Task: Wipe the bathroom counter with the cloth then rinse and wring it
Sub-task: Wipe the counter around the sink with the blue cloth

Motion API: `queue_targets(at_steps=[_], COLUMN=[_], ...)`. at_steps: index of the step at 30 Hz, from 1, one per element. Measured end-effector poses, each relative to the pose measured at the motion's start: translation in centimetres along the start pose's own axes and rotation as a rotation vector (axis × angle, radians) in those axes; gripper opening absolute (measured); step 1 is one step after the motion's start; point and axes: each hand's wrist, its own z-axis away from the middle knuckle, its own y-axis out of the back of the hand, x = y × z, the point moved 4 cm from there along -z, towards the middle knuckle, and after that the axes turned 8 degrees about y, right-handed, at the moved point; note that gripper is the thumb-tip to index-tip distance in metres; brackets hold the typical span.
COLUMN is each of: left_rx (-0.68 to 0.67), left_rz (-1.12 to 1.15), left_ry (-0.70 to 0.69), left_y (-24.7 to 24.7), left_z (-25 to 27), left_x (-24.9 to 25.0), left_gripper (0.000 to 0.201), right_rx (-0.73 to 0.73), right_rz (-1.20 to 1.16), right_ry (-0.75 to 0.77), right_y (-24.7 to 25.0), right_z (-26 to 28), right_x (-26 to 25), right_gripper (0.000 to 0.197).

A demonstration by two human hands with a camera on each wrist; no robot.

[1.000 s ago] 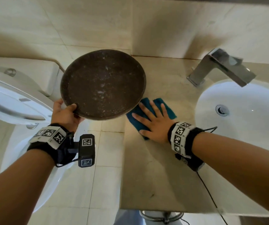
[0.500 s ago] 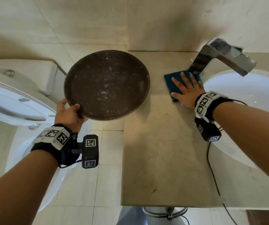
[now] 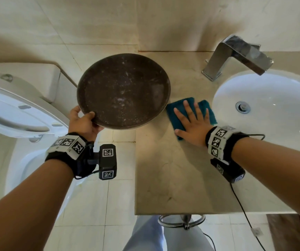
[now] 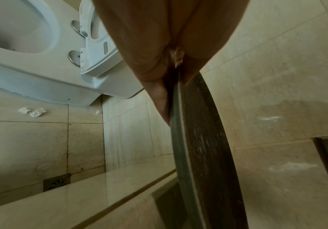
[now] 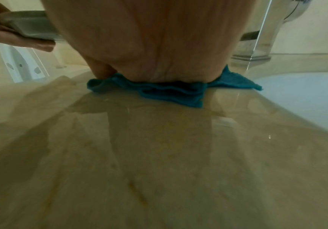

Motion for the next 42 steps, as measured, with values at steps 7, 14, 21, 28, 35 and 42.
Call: queue_targets(at_steps=[7,14,21,28,35,42], left_rx=[0.011,0.038,0.086,0.097,0.101,0.062], left_rz=[-0.005,0.019,0.056,0.08,0.112,0.114], left_ry=[0.002,-0.013,-0.031,-0.056,-0.043,0.016], left_y=[-0.3,0.3,0.1,0.0,-1.3,-3.3], left_z=[0.3,0.9,2.8,5.0,5.4,4.3], left_x=[0.1,-0.3,-2.1,-3.0,-4.0,-4.9], left_gripper=[0.049,0.048,0.049,0.047,0.049,0.051], right_rx=[-0.028,-0.03,-0.083,-0.08,-0.131,-0.106], right_rz=[0.009,0.007,0.092,0.16,0.207,0.094], right_ry=[0.05,0.04,0.268,0.388,0.593,0.601], right_y=[1.2,1.3,-1.7,-3.1,-3.9,-3.1], right_z=[-1.8,-2.6,1.5,4.8,7.1,7.2], right_x=[-1.1,-3.2,-5.4,-7.3,-5.7,-5.2], right_gripper=[0.068,0.065,0.06,0.061,0.069,0.062])
